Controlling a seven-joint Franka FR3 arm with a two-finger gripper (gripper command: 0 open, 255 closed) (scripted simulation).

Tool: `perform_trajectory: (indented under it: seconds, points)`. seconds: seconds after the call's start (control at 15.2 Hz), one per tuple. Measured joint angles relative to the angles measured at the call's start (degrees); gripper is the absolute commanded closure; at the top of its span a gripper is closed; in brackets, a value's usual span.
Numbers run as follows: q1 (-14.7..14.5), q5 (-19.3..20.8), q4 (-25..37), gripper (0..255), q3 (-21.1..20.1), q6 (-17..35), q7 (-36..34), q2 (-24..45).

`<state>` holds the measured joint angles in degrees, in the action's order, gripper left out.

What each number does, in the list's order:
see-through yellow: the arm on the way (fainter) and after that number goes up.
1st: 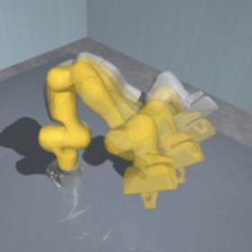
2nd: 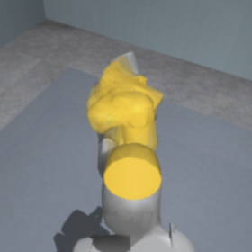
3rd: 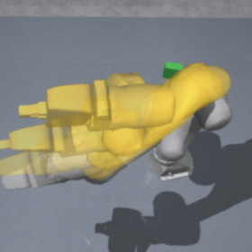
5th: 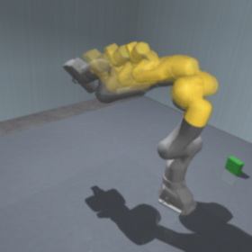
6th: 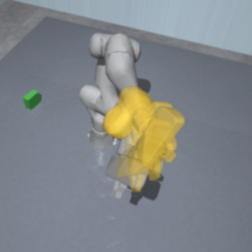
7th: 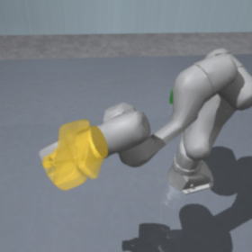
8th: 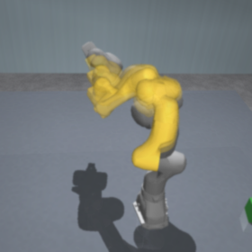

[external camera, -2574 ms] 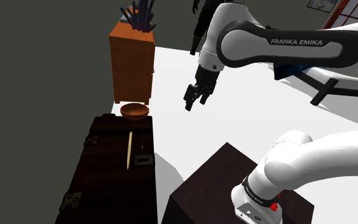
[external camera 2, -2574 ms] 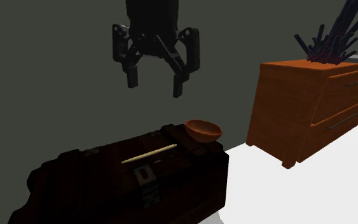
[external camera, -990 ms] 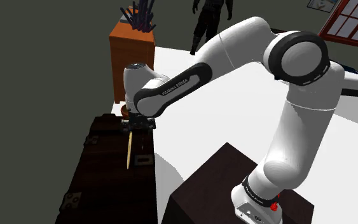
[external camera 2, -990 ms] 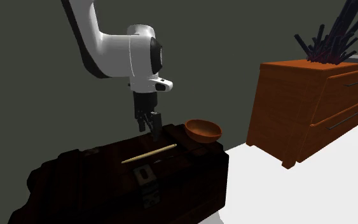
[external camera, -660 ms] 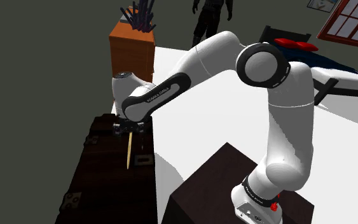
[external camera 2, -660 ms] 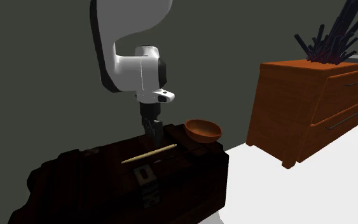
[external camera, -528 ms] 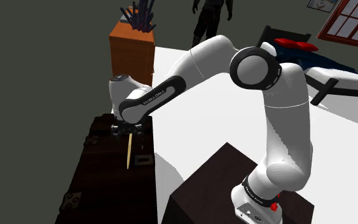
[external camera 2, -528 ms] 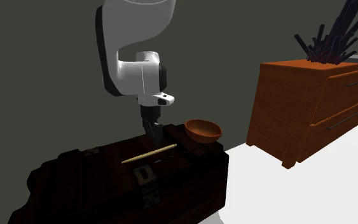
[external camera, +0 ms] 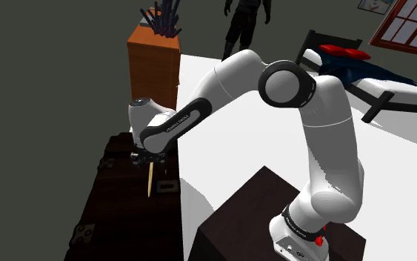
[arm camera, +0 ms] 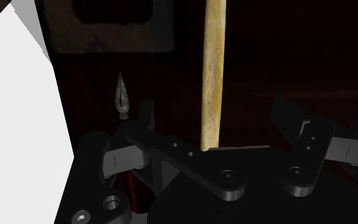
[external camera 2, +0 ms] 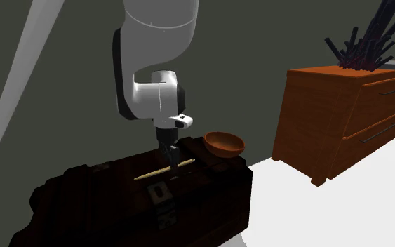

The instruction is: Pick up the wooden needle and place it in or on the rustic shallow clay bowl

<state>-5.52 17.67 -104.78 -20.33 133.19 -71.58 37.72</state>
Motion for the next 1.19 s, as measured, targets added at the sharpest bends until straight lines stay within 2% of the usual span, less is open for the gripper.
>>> perform_trajectory:
  seconds: [0.33, 0.4, 0.53, 1.19]
  points:
    - [-0.1, 0.1, 0.0, 0, 0.1, 0.2, -0.1, 0.2]
    - [-0.1, 0.1, 0.0, 255, 0.1, 0.2, -0.1, 0.2]
    - [-0.2, 0.1, 0.2, 255, -0.1, 2.1, 0.0, 0.1]
    - [0.1, -0.1, 0.0, 255, -0.1, -0.2, 0.1, -0.5]
